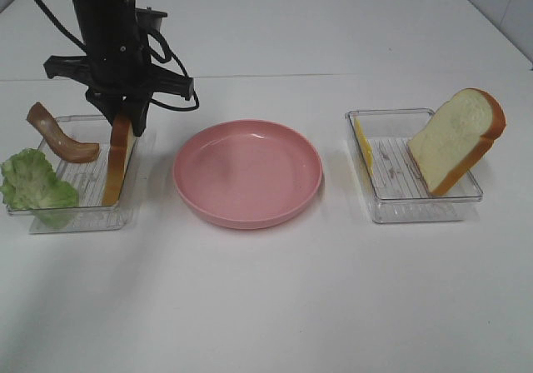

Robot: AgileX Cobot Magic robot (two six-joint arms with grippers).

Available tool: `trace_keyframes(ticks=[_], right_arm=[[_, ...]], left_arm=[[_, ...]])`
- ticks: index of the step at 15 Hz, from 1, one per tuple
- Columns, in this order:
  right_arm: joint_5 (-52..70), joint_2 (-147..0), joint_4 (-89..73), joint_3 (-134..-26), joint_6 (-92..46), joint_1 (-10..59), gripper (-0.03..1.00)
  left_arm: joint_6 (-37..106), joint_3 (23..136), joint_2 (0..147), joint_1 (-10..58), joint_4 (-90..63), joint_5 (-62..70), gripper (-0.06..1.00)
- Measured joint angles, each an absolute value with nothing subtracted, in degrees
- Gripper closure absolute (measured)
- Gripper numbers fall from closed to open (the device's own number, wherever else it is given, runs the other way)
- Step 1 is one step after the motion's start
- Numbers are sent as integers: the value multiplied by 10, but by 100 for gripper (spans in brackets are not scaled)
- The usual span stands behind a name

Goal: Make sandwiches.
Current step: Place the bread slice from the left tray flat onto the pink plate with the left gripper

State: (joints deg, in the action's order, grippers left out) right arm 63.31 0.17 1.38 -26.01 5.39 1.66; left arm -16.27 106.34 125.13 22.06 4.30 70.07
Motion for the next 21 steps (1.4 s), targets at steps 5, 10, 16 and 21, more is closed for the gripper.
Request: trace_keyframes(ticks=[5, 10, 16, 21], right_arm=[[633, 2, 14, -260, 54, 17, 21], [633, 2, 14, -260, 54, 17, 21], [633, 2, 14, -260, 54, 17, 21], [633, 2, 14, -260, 54, 17, 21]], left_arm=[[-166, 1040, 1146, 220, 21, 701, 74], [-139, 1040, 1079, 218, -81, 700, 74], [26, 959, 1132, 190, -361, 572, 74], [173, 949, 1210, 182, -520, 529, 74]])
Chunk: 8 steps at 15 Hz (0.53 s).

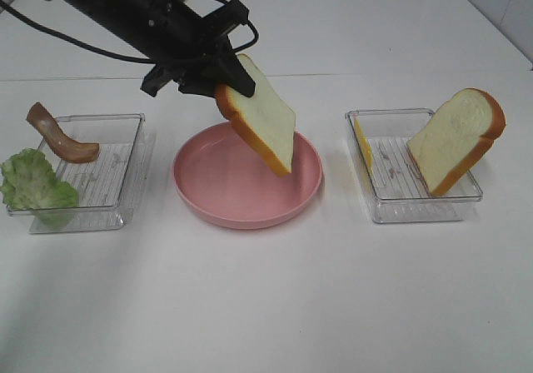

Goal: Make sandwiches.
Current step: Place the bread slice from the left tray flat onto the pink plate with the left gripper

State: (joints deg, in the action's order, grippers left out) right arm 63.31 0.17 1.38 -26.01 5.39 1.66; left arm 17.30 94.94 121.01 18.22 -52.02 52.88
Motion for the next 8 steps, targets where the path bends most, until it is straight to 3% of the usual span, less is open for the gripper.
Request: trace_keyframes(ticks=[8], right_arm=[[633, 2, 14, -260, 54, 17, 21]], left_arm=[[257, 947, 1293, 182, -596, 493, 74]])
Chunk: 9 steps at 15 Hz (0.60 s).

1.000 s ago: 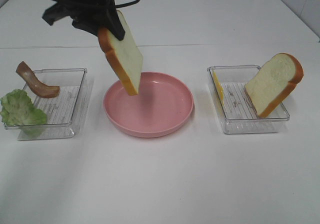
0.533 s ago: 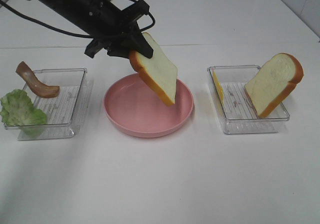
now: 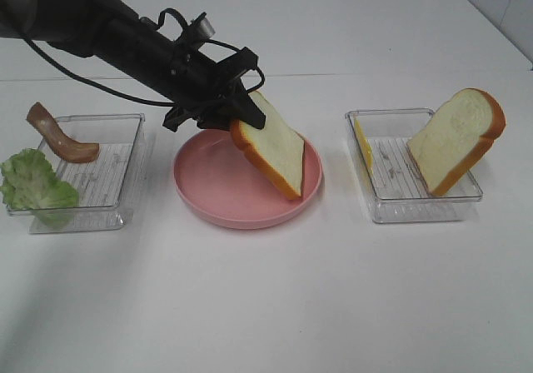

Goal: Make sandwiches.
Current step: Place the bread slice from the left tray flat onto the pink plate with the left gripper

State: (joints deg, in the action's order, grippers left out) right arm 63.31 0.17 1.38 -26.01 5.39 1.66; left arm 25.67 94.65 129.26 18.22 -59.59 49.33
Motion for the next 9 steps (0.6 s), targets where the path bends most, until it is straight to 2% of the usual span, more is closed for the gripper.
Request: trace_keyframes(ticks=[9], right_arm=[[633, 2, 14, -260, 54, 17, 21]], left_arm=[[248, 947, 1314, 181, -606, 482, 74]])
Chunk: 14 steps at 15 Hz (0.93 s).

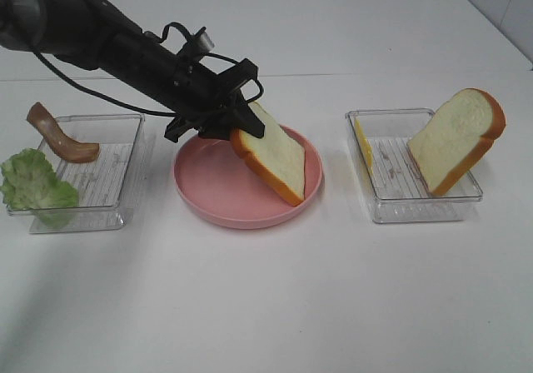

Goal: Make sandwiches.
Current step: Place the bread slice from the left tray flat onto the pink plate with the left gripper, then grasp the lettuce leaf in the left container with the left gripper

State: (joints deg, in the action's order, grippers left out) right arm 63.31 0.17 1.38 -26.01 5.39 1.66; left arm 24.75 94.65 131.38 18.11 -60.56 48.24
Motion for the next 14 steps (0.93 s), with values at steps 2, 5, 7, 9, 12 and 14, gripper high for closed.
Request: trace_keyframes(ticks=[2, 5, 7, 9, 12, 14], right_arm=[[633, 2, 14, -260, 54, 17, 21], [633, 2, 14, -260, 54, 17, 21], [633, 2, 14, -260, 54, 17, 21], [633, 2, 14, -260, 54, 17, 21], [633, 2, 14, -260, 54, 17, 21], [633, 2, 14, -260, 54, 17, 21]], left_arm=[[244, 947, 1314, 181, -594, 481, 65], [194, 947, 1313, 181, -529, 477, 36], [168, 947, 1299, 181, -488, 477, 28], [124, 947, 1275, 181, -429, 480, 23], [46, 947, 1230, 181, -322, 515, 19], [0, 947, 1187, 181, -257, 574, 19]])
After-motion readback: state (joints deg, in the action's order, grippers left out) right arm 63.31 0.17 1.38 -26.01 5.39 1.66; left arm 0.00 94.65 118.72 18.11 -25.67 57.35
